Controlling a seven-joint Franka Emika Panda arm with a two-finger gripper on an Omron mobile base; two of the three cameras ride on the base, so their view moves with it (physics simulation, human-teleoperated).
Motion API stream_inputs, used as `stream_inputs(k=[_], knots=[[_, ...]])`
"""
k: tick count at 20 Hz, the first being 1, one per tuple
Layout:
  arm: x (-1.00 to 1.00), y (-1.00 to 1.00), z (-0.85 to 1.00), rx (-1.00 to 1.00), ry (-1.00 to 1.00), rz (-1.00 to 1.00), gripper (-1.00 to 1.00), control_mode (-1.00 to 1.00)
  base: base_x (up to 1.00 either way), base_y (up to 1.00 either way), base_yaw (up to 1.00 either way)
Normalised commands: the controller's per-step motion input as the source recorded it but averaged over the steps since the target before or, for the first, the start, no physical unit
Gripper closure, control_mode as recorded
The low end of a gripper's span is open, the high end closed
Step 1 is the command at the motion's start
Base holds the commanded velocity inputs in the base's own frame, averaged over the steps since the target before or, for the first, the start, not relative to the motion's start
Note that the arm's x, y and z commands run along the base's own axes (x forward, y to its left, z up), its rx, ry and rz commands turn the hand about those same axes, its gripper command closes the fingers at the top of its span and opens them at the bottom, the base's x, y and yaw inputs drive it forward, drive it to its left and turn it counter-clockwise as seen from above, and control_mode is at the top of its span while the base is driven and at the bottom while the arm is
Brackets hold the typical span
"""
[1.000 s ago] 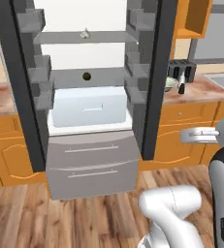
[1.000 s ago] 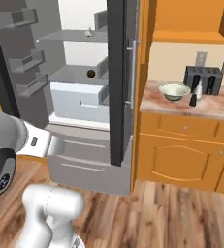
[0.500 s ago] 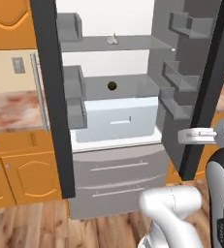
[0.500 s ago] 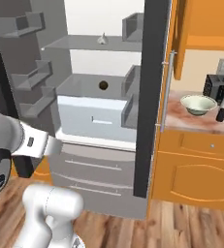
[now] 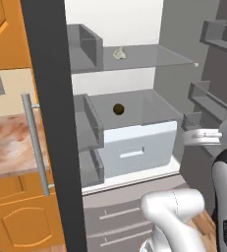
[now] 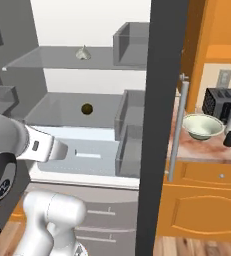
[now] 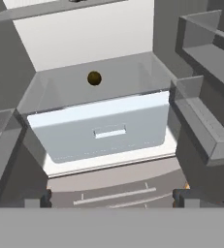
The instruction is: Retrieve the bottle and the shaker from the cabinet and place them next to the mixing bowl on the counter. Then add garlic from the fridge to the mixing bowl.
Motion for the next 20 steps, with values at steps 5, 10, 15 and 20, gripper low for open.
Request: stream_inputs(k=[5, 10, 15, 20], knots=[[0.0, 0.0, 0.0, 0.0, 0.0, 0.0, -1.0, 1.0, 0.92, 0.16, -0.01], [0.0, 0.0, 0.0, 0.0, 0.0, 0.0, -1.0, 1.0, 0.85, 0.0, 0.11], [0.0, 0.0, 0.0, 0.0, 0.0, 0.0, -1.0, 1.0, 0.25, 0.0, 0.02], [0.0, 0.0, 0.0, 0.0, 0.0, 0.0, -1.0, 1.0, 0.0, 0.0, 0.0]])
